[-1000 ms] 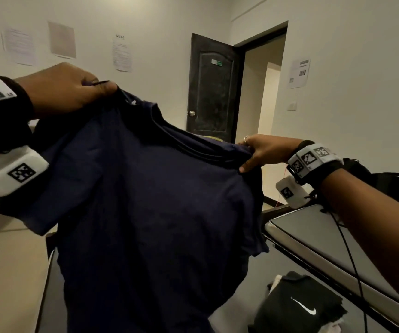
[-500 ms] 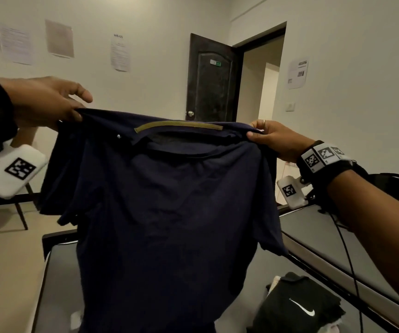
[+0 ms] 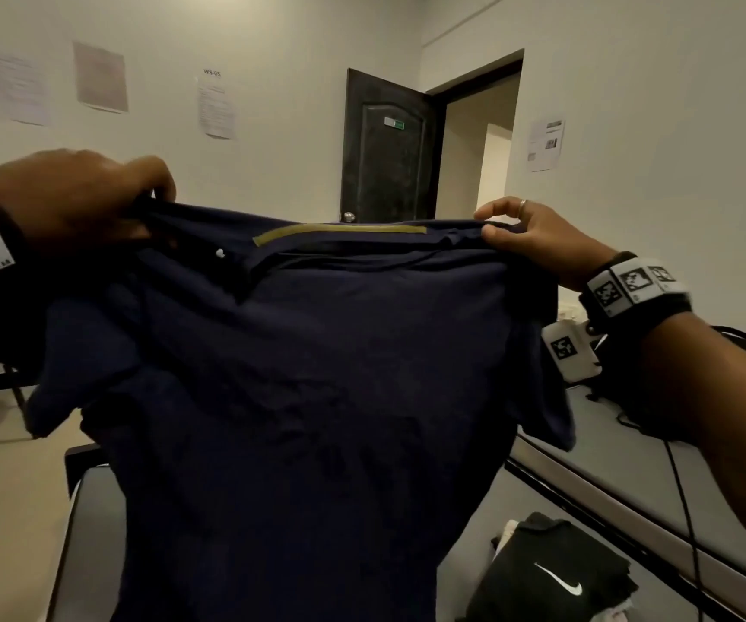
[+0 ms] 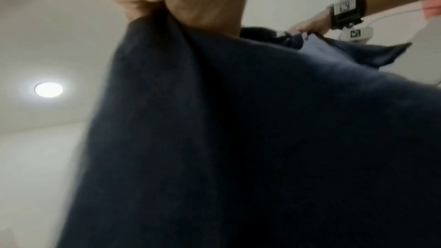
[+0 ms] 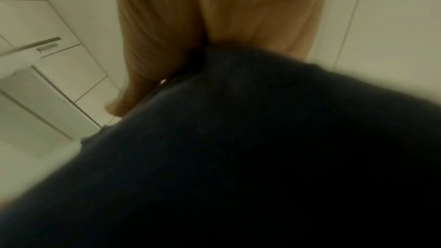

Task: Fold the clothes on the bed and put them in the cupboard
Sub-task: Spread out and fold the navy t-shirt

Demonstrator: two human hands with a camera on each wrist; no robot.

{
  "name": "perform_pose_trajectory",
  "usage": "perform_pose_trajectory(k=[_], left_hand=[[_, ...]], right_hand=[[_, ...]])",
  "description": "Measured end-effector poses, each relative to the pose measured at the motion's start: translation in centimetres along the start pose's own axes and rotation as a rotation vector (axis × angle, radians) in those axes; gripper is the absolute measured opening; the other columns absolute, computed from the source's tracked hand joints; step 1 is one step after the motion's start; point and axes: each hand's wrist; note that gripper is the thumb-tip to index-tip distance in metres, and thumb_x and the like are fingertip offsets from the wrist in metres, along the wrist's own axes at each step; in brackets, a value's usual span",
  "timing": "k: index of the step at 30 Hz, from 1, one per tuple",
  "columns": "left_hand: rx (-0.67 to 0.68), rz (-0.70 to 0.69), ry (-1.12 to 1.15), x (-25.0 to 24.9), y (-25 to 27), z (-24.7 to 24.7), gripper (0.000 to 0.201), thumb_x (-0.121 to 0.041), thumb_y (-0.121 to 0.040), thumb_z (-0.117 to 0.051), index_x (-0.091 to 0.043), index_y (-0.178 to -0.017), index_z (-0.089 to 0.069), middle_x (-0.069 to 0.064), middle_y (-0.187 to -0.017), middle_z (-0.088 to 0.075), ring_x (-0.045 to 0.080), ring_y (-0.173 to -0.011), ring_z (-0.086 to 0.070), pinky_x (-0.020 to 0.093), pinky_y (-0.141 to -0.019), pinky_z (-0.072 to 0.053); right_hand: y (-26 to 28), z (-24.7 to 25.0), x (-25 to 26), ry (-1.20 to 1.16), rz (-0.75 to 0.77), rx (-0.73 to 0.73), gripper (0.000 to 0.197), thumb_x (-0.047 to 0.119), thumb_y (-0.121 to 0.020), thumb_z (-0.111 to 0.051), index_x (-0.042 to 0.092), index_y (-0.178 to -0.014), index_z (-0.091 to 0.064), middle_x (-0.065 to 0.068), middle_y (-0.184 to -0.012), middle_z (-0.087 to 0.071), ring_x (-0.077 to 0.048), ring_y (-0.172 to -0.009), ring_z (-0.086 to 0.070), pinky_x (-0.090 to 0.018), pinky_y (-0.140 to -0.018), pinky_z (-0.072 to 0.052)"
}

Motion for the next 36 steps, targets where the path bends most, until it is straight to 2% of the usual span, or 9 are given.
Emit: perform_pose_trajectory(k=[4,10,13,17,22,25,29,31,36], left_hand=[[0.033,-0.129,-0.112,2.5,-0.5,0.3,0.034,-0.012,-0.066,-0.082,-0.026,-0.089,-0.061,0.000,-0.064,-0.047,0.030,-0.058,-0.055,0.038,-0.058,-0.047],[0.074,0.324,0.108,2.3,-2.8,0.8,0.034,0.011,-0.067,-0.064,-0.022,-0.067,-0.066,0.012,-0.069,-0.066,0.038,-0.071,-0.065,0.056,-0.076,-0.057],[0.213,0.520,0.221,1.3,-3.2,0.7,0.029,0.008,-0.077,-0.054,-0.012,-0.063,-0.071,0.017,-0.065,-0.069,0.038,-0.062,-0.068,0.057,-0.069,-0.060],[0.100,0.530,0.240,1.5,-3.7,0.8,0.032,0.009,-0.077,-0.053,-0.015,-0.068,-0.071,0.017,-0.073,-0.068,0.039,-0.072,-0.065,0.055,-0.077,-0.058],[0.064,0.620,0.763,1.4,-4.0,0.5,0.034,0.014,-0.085,-0.044,-0.009,-0.080,-0.068,0.013,-0.075,-0.066,0.032,-0.065,-0.064,0.037,-0.071,-0.056],[0.027,0.566,0.969,0.8,-4.2,1.1,0.026,-0.001,-0.077,-0.041,-0.005,-0.075,-0.066,0.024,-0.078,-0.067,0.038,-0.077,-0.068,0.022,-0.049,-0.053],[-0.061,0.289,0.895,-0.2,-3.0,2.3,0.017,-0.041,-0.082,-0.066,-0.029,-0.072,-0.072,-0.012,-0.079,-0.067,0.016,-0.082,-0.061,0.038,-0.089,-0.051],[-0.022,0.141,0.540,-0.7,-1.9,3.0,0.024,-0.059,-0.079,-0.074,-0.037,-0.087,-0.065,-0.012,-0.086,-0.067,0.016,-0.082,-0.063,0.043,-0.087,-0.052],[-0.131,-0.257,0.205,-0.1,-0.5,2.2,0.032,-0.008,-0.079,-0.077,-0.031,-0.094,-0.062,0.002,-0.072,-0.064,0.028,-0.061,-0.061,0.045,-0.060,-0.053]], right_hand=[[0.9,1.6,0.2,-0.219,0.057,0.127,0.048,0.036,-0.060,-0.093,0.027,-0.099,-0.066,-0.003,-0.099,-0.072,-0.018,-0.091,-0.070,-0.025,-0.076,-0.059],[0.5,0.3,0.7,0.021,0.126,-0.062,0.010,0.022,-0.093,-0.069,0.016,-0.085,-0.070,-0.002,-0.080,-0.068,-0.015,-0.075,-0.063,-0.029,-0.072,-0.052],[0.1,-0.3,0.5,-0.017,0.126,-0.150,0.026,0.038,-0.094,-0.065,0.014,-0.091,-0.075,-0.007,-0.089,-0.070,-0.018,-0.083,-0.064,-0.036,-0.080,-0.053],[-0.1,-0.1,0.3,-0.033,0.065,-0.162,0.086,0.079,-0.071,-0.063,-0.002,-0.100,-0.067,-0.013,-0.090,-0.061,-0.021,-0.079,-0.057,-0.032,-0.067,-0.050],[-0.2,-0.5,0.1,-0.161,0.039,-0.214,0.039,0.050,-0.094,-0.057,0.013,-0.090,-0.066,-0.008,-0.090,-0.061,-0.017,-0.082,-0.057,-0.032,-0.074,-0.049],[-0.7,-0.9,0.1,-0.141,0.027,-0.302,0.035,0.034,-0.105,-0.050,0.013,-0.080,-0.063,-0.004,-0.083,-0.060,-0.014,-0.077,-0.055,-0.028,-0.073,-0.047],[-1.1,-0.1,0.6,-0.153,-0.008,-0.368,0.034,0.035,-0.106,-0.046,0.019,-0.083,-0.065,-0.001,-0.088,-0.063,-0.013,-0.082,-0.058,-0.025,-0.077,-0.050],[-1.3,0.3,0.4,-0.145,0.001,-0.387,0.036,0.042,-0.104,-0.049,0.016,-0.082,-0.063,-0.006,-0.089,-0.060,-0.017,-0.084,-0.054,-0.031,-0.078,-0.046],[-1.3,0.4,-0.1,-0.125,-0.019,-0.381,0.033,0.040,-0.103,-0.051,0.017,-0.084,-0.065,-0.009,-0.093,-0.058,-0.019,-0.088,-0.053,-0.033,-0.084,-0.045]])
Point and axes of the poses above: each hand's wrist, its own y-axis away from the middle knuckle, its own z-axis out of the back of the hand, x = y × z
